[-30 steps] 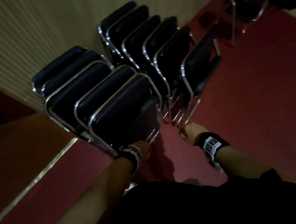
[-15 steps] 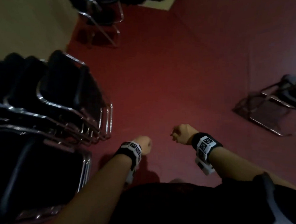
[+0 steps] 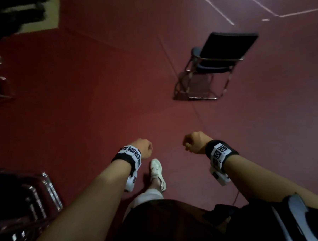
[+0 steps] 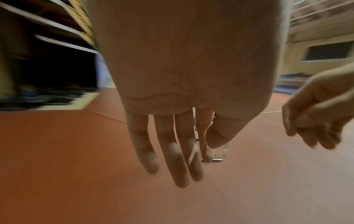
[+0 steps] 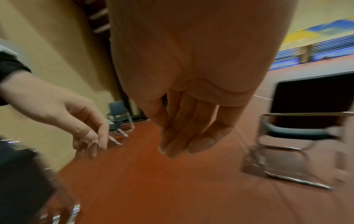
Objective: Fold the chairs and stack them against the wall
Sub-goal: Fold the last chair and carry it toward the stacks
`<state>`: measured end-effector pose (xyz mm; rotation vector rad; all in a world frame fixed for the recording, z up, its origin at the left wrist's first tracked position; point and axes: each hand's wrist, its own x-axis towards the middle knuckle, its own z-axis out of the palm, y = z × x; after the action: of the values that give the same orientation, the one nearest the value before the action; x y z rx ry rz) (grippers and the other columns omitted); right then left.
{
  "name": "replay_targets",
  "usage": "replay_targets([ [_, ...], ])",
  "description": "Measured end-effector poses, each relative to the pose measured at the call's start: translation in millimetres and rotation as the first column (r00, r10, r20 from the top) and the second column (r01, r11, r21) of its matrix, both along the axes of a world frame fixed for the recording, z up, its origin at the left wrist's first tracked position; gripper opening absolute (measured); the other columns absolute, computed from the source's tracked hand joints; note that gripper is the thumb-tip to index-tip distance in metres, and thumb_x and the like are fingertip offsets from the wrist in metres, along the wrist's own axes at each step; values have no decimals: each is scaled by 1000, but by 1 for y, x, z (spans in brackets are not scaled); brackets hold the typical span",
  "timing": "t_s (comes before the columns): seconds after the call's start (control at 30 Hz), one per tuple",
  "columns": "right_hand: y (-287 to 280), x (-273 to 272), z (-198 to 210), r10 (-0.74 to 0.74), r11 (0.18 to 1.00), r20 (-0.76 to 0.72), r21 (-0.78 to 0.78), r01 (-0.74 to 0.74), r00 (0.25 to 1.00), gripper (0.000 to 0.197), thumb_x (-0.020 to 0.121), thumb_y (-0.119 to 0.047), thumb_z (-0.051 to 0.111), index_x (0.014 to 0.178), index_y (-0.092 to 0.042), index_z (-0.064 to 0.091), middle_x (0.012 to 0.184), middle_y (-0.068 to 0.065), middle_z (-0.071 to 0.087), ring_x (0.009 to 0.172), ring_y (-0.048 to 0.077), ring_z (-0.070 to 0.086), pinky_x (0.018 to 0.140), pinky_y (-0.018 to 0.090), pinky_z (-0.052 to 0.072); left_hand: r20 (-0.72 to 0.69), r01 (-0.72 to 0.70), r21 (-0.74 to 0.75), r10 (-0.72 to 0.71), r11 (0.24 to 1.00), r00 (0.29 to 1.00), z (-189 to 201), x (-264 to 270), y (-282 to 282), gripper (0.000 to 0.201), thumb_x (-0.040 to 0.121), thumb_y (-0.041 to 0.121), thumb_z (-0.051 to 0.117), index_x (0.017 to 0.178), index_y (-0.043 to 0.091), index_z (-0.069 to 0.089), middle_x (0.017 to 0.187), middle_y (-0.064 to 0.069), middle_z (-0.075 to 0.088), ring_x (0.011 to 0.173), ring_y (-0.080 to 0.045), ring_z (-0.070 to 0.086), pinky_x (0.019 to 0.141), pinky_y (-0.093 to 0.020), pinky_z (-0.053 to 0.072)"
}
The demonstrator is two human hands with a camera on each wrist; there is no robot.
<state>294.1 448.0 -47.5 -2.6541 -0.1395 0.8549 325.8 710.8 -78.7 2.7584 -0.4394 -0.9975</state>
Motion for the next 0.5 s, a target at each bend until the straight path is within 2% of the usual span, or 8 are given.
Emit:
replay_targets([
  [0.13, -82, 24, -6, -127, 990, -42, -63, 124, 991, 26, 94, -15, 50, 110, -18, 72, 98, 0, 76, 90, 19, 71, 86, 37, 58, -7, 142, -51, -143, 989, 990, -20, 65, -87, 29, 88, 23, 51, 105, 30, 73, 115, 2, 71, 102, -24, 68, 90, -34, 55],
  [0.3, -181, 93, -16, -294, 953, -100, -106, 283, 951, 24, 94, -11, 52, 110, -18, 70, 96, -2, 75, 87, 14, 70, 81, 30, 57, -7, 212, -93, -214, 973, 977, -45, 174, -184, 29, 85, 24, 50, 102, 33, 72, 115, 1, 71, 100, -26, 68, 88, -35, 56],
  [0.4, -236, 139, -9, -369, 927, -137, -122, 354, 919, 22, 96, -13, 51, 107, -18, 69, 92, -2, 75, 81, 13, 71, 80, 32, 59, 3, 222, -138, -224, 965, 975, -37, 237, -238, 29, 89, 22, 50, 105, 30, 72, 116, 1, 71, 101, -26, 67, 88, -34, 55],
  [0.5, -285, 189, -4, -441, 897, -81, -77, 436, 894, 22, 94, -15, 50, 103, -21, 69, 85, -5, 75, 74, 10, 71, 77, 33, 60, 76, 223, -178, -212, 958, 974, -21, 294, -286, 31, 91, 21, 48, 109, 30, 71, 120, 0, 70, 106, -26, 66, 92, -35, 53],
])
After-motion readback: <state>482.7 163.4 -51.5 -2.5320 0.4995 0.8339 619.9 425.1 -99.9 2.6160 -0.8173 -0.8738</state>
